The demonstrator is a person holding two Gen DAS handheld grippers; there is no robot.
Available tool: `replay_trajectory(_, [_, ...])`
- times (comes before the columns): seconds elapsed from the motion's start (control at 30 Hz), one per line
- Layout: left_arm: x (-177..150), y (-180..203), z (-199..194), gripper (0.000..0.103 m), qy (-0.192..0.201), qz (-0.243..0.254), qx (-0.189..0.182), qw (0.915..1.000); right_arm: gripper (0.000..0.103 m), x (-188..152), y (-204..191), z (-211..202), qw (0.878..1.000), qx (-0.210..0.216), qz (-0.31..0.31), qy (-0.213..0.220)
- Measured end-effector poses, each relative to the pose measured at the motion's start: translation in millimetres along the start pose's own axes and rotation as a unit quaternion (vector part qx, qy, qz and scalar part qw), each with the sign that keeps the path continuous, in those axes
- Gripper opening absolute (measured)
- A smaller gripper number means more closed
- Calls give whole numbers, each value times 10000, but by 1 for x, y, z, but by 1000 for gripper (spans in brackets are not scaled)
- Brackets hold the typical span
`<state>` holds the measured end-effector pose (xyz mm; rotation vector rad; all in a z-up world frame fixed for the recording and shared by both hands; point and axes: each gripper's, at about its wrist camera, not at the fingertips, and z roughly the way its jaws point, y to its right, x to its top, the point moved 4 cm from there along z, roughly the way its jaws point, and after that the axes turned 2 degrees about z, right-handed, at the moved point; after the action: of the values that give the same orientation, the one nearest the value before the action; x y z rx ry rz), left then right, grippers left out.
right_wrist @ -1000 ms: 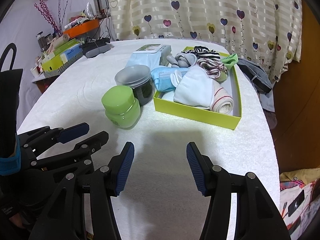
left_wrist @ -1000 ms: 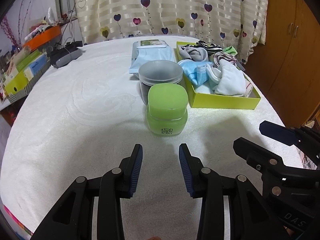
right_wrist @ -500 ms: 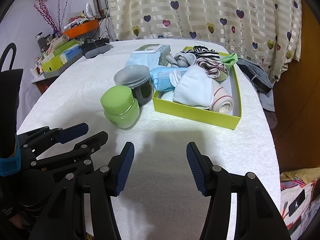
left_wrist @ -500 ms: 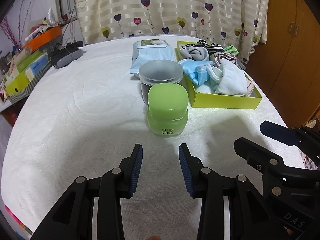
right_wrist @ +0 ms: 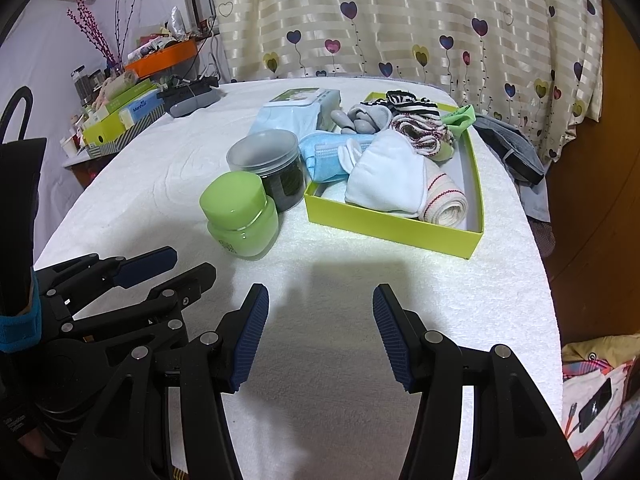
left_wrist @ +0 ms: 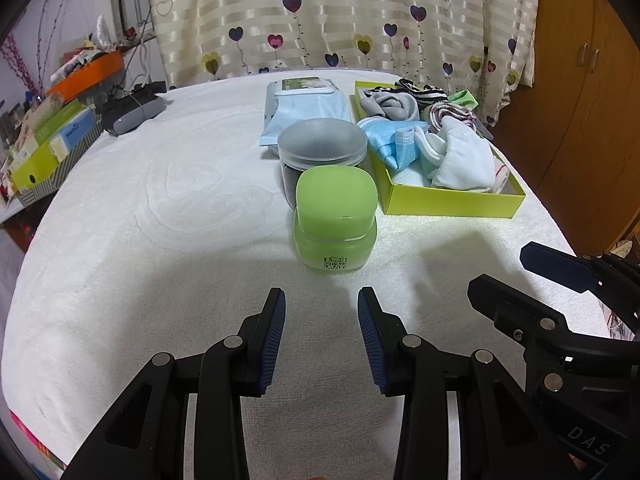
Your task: Organize soft objects
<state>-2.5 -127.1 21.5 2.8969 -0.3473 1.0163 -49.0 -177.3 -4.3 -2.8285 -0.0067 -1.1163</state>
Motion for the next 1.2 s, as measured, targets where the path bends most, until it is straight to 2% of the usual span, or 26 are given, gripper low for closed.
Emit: replay_trajectory(1.2, [-3,2,5,36,-58,18,29,10000,55,-2,-2,1,9999,-45,110,-33])
